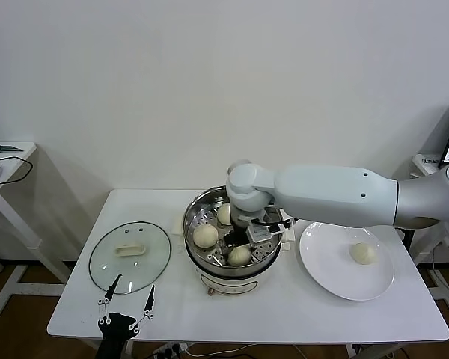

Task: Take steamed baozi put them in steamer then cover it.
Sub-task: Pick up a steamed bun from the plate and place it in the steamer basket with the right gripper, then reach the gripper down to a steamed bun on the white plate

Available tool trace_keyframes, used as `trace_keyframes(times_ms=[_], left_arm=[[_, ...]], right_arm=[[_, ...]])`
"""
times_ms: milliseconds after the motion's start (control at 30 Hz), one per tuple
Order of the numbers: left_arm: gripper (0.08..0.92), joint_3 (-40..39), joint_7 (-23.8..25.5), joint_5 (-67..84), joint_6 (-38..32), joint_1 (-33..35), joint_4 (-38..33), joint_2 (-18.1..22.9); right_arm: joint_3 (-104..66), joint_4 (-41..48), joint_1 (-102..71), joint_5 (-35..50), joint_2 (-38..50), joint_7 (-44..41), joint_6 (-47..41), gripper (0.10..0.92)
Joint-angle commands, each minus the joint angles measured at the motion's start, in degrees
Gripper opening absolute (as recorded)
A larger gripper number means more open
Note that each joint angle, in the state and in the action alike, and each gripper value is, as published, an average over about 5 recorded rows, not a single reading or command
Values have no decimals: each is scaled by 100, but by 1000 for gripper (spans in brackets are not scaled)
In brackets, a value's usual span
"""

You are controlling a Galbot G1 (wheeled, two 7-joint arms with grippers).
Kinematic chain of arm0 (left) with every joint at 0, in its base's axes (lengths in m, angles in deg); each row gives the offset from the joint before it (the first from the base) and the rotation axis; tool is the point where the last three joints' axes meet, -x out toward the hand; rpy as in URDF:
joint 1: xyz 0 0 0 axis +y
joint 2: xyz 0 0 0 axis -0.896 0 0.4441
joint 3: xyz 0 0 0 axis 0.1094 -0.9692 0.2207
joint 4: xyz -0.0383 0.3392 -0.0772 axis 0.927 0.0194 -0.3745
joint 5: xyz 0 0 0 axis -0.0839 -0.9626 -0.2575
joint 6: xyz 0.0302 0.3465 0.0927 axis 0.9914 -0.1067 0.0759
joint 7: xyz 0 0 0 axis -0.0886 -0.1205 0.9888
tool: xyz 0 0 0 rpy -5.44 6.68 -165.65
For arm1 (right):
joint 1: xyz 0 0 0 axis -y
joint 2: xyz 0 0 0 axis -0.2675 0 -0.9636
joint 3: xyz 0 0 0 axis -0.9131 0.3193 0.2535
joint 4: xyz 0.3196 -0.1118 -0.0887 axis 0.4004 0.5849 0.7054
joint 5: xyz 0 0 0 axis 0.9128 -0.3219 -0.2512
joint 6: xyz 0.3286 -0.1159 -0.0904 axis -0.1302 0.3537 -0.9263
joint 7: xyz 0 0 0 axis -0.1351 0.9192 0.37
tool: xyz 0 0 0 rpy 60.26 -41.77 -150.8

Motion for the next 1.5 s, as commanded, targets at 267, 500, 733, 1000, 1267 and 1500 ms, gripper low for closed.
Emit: trace_keyframes(times_ms=[267, 500, 733, 1000, 1267, 1500], left_arm=[[823, -15, -2, 1, 19, -28, 12, -10], [823, -62, 3, -1, 43, -78, 14, -22], [823, -99, 4, -10, 46, -77, 19, -44], [823, -112, 4, -11, 66, -44, -47, -28], [823, -89, 3, -17, 82, -5, -68, -43], [823, -104, -1, -27, 96, 9, -76, -23]], right_arm=[[-605, -59, 528, 707, 673, -261, -314, 822], [-856, 536, 874, 2351, 1865, -581, -1487, 823], [-1048, 2028, 613, 3369, 2924, -939, -3621, 823], [-1137, 3126, -437, 3075, 3440, -1000, -3961, 823], [-1865, 3481, -1970, 2481, 3577, -568, -3864, 823], [-2345, 3895, -2671, 1958, 3138, -323, -3879, 823]])
